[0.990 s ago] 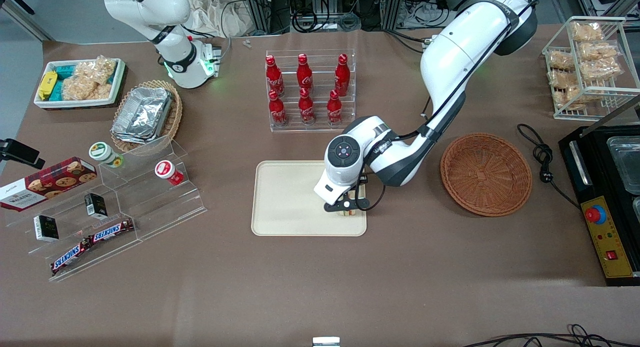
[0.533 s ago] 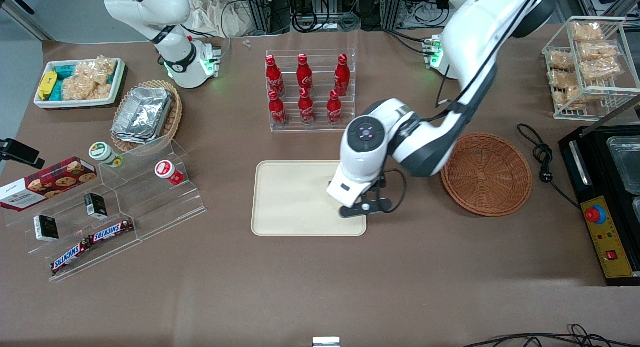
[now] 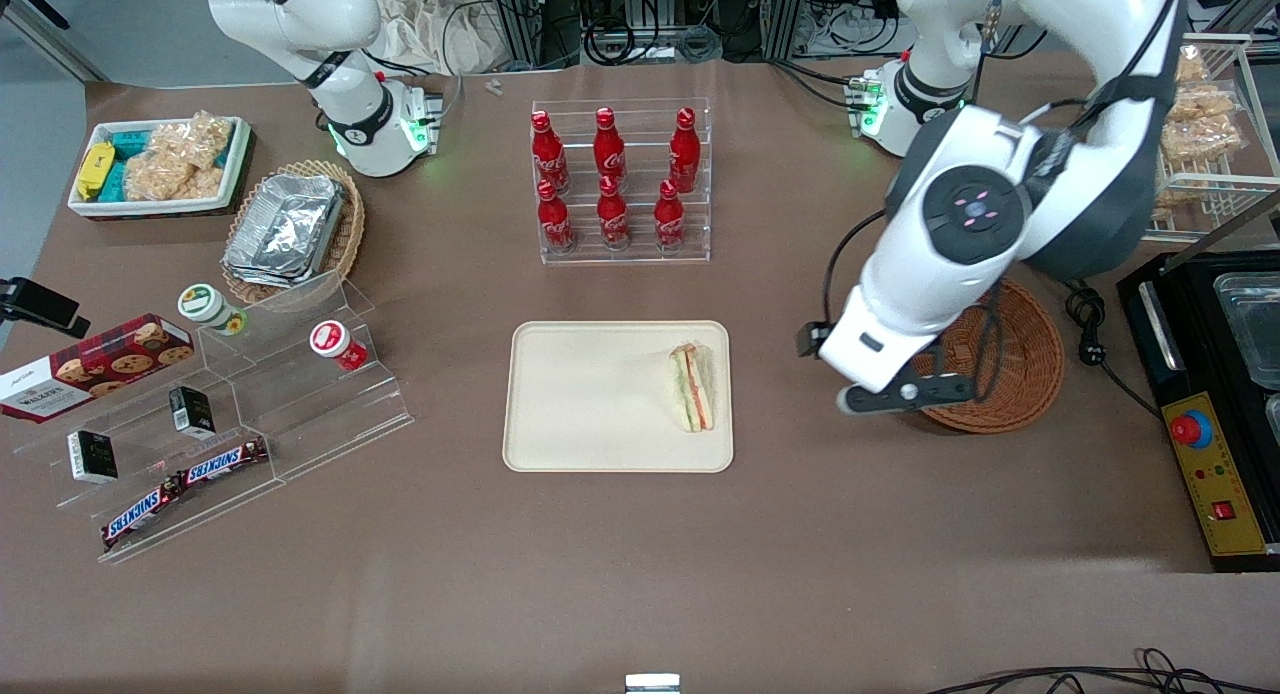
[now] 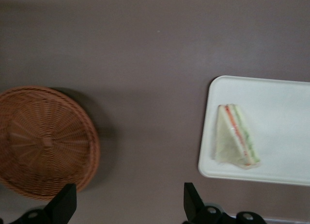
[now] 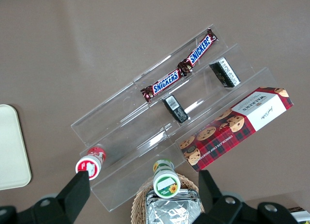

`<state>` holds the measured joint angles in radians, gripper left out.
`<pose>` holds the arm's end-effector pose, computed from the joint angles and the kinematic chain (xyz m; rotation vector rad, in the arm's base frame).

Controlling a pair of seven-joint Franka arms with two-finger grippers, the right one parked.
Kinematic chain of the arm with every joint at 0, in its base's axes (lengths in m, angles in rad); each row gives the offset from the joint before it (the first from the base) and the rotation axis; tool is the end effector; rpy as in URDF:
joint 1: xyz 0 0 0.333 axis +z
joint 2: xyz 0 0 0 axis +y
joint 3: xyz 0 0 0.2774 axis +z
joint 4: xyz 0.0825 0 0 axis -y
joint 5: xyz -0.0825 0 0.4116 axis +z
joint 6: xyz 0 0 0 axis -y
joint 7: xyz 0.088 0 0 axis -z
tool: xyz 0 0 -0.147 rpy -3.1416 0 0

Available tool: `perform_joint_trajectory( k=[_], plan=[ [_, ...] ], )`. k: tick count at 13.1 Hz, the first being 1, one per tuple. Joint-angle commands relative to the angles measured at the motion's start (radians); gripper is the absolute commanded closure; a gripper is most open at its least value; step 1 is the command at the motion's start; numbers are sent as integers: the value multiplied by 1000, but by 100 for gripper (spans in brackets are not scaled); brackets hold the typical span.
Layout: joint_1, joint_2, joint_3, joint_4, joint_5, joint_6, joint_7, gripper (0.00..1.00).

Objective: Place sandwich from basket to tray
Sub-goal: 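Open the left gripper to release the sandwich and raise away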

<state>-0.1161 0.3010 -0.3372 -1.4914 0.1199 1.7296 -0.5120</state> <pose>0.6061 -0.2577 0.4208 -3.1019 -0.0757 0.0489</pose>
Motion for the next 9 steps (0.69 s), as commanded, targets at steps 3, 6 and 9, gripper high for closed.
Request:
perform_joint_trajectory(
  k=[3,6,9],
  plan=[
    [3,-229,150,-222,-75,-30,289,0],
    [4,-204,234,-135,-74,-120,488,0],
    [4,-197,306,-115,-62,-139,680,0]
  ],
)
